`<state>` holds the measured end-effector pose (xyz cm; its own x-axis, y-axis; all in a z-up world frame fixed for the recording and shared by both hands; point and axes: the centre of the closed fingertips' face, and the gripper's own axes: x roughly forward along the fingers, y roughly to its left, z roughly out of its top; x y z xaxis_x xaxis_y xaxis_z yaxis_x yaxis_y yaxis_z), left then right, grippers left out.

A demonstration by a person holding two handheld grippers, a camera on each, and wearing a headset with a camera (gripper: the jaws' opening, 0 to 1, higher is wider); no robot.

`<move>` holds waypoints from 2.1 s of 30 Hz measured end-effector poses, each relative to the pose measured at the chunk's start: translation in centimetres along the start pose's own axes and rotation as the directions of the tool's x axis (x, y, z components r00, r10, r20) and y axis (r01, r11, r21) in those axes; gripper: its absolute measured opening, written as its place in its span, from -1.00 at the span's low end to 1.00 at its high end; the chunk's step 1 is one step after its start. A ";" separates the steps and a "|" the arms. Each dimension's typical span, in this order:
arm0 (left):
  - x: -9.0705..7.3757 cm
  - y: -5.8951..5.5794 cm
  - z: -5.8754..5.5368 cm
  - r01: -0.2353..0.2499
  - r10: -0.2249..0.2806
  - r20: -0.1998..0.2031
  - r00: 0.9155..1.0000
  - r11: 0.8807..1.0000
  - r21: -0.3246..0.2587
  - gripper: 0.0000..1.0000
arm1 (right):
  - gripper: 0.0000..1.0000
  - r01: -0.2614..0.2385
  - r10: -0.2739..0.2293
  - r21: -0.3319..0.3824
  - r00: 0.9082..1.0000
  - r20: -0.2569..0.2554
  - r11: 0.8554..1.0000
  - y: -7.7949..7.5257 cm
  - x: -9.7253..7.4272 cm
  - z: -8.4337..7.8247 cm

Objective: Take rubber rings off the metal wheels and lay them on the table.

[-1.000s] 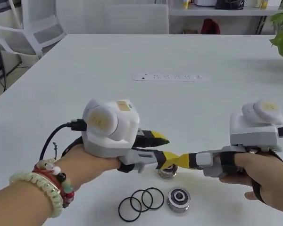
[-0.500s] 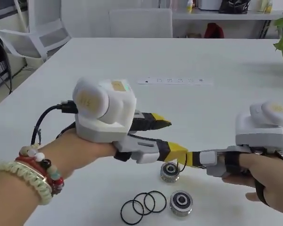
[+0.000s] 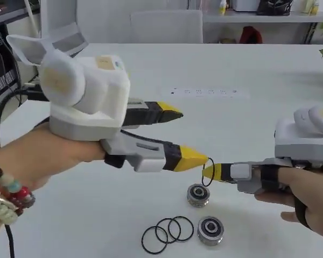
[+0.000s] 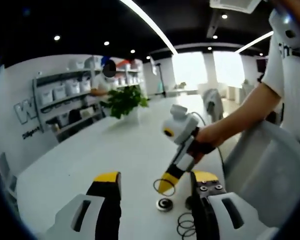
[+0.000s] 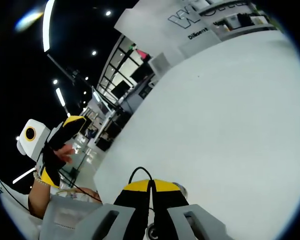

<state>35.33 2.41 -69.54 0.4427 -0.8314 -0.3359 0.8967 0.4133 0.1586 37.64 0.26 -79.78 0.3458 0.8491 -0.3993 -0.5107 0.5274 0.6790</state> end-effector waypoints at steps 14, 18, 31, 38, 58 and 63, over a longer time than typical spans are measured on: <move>-7.2 -0.6 -1.8 -0.101 0.102 -0.044 0.994 0.995 0.018 0.30 | -1.00 -0.033 0.030 -0.075 0.998 -0.048 0.997 1.6 0.2 -0.5; -8.5 -0.7 -2.6 -0.137 0.136 -0.041 0.990 0.990 -0.016 0.38 | -1.00 -0.039 0.032 -0.100 0.997 -0.068 0.994 1.9 0.3 -0.9; -11.5 -1.7 -6.8 -0.214 0.203 -0.100 0.974 0.969 -0.124 0.51 | -1.00 -0.083 0.020 -0.266 0.972 -0.234 0.960 3.2 1.3 -4.2; -12.0 -2.3 -9.0 -0.230 0.207 -0.149 0.967 0.960 -0.161 0.55 | -1.00 -0.109 0.001 -0.333 0.951 -0.310 0.937 3.1 1.7 -5.8; -12.1 -4.5 -12.3 -0.229 0.174 -0.228 0.958 0.943 -0.240 0.63 | -1.00 -0.177 -0.124 -0.519 0.861 -0.494 0.836 1.7 2.1 -10.4; -12.1 -4.4 -12.3 -0.231 0.176 -0.224 0.958 0.941 -0.249 0.63 | -1.00 -0.196 -0.137 -0.542 0.847 -0.514 0.818 1.7 2.0 -10.8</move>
<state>25.93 15.26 -77.61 0.5807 -0.6407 -0.5022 0.7393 0.6733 -0.0041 28.96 3.18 -86.12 -0.0412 0.6625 -0.7479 -0.9115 0.2817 0.2997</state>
